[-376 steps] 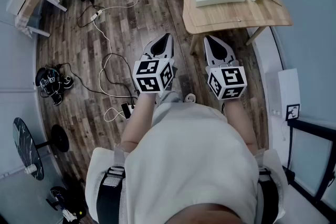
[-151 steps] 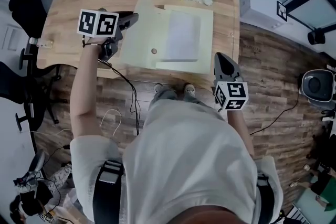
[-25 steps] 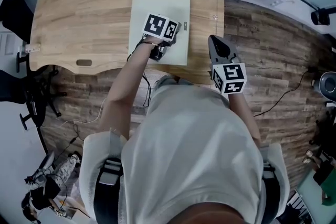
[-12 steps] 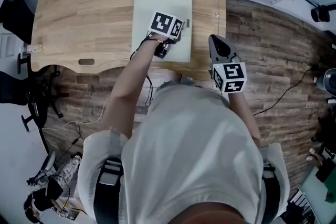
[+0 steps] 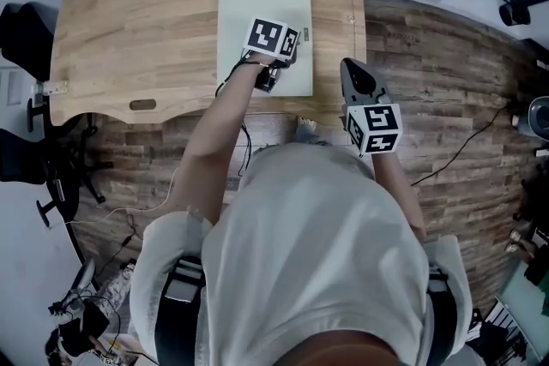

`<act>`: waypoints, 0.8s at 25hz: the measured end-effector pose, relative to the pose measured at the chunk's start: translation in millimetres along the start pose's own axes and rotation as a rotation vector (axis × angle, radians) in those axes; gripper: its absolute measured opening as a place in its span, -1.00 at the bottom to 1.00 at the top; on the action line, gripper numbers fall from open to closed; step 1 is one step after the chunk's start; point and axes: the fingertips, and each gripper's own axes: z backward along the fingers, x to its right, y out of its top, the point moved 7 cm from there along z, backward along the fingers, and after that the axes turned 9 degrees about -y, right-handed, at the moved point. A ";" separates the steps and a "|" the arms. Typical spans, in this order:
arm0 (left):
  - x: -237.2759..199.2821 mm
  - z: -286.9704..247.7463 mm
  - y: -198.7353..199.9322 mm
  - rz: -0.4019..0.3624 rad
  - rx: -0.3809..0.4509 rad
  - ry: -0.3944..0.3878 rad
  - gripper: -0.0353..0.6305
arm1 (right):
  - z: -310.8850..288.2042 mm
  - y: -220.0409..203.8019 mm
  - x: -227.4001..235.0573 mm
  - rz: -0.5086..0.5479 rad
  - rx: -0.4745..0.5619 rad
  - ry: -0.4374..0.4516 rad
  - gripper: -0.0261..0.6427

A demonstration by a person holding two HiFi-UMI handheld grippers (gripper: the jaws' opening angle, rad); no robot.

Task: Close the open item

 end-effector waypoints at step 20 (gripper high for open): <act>25.7 70.7 -49.3 0.007 0.182 -0.036 -0.83 | 48.1 -10.8 -52.4 0.000 0.026 -0.049 -0.87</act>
